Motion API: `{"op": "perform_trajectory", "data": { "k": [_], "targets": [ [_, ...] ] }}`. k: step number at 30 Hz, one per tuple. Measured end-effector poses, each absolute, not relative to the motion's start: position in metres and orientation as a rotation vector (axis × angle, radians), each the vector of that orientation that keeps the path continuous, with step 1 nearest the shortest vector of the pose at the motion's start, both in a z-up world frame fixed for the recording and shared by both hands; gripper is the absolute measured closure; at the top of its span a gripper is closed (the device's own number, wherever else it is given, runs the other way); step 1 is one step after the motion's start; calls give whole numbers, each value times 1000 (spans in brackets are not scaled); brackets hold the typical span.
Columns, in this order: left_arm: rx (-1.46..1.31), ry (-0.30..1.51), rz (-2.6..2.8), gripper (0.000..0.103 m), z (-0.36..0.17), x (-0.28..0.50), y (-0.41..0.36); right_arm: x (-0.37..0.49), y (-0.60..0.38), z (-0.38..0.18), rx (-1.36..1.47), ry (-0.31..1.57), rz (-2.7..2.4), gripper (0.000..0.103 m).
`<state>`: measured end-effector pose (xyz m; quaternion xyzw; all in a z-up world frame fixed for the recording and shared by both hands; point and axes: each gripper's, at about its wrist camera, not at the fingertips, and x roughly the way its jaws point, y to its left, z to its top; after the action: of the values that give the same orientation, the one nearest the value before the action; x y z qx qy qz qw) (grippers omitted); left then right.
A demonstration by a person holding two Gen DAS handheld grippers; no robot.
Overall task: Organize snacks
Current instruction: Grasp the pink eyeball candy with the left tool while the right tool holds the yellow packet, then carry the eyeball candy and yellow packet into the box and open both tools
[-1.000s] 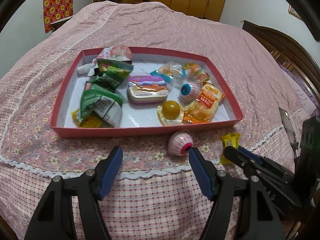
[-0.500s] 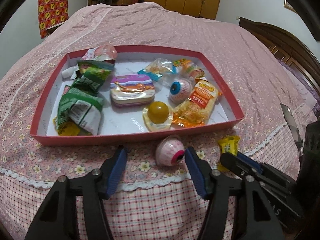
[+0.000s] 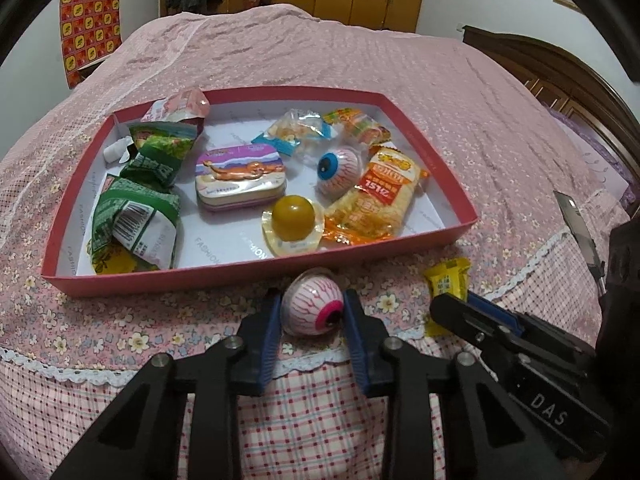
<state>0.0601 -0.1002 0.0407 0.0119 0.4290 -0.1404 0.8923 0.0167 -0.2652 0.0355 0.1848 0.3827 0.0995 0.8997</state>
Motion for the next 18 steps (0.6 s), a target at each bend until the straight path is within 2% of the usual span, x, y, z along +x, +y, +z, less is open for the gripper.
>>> {"op": "perform_trajectory", "data": {
  "k": [12,18],
  "targets": [
    [6,870,-307,71,53,44,-86,17,-256,38,337,782,184,81],
    [-30,847,-283,71,67,43,-74,15,-248,48,328,759,195,84]
  ]
}}
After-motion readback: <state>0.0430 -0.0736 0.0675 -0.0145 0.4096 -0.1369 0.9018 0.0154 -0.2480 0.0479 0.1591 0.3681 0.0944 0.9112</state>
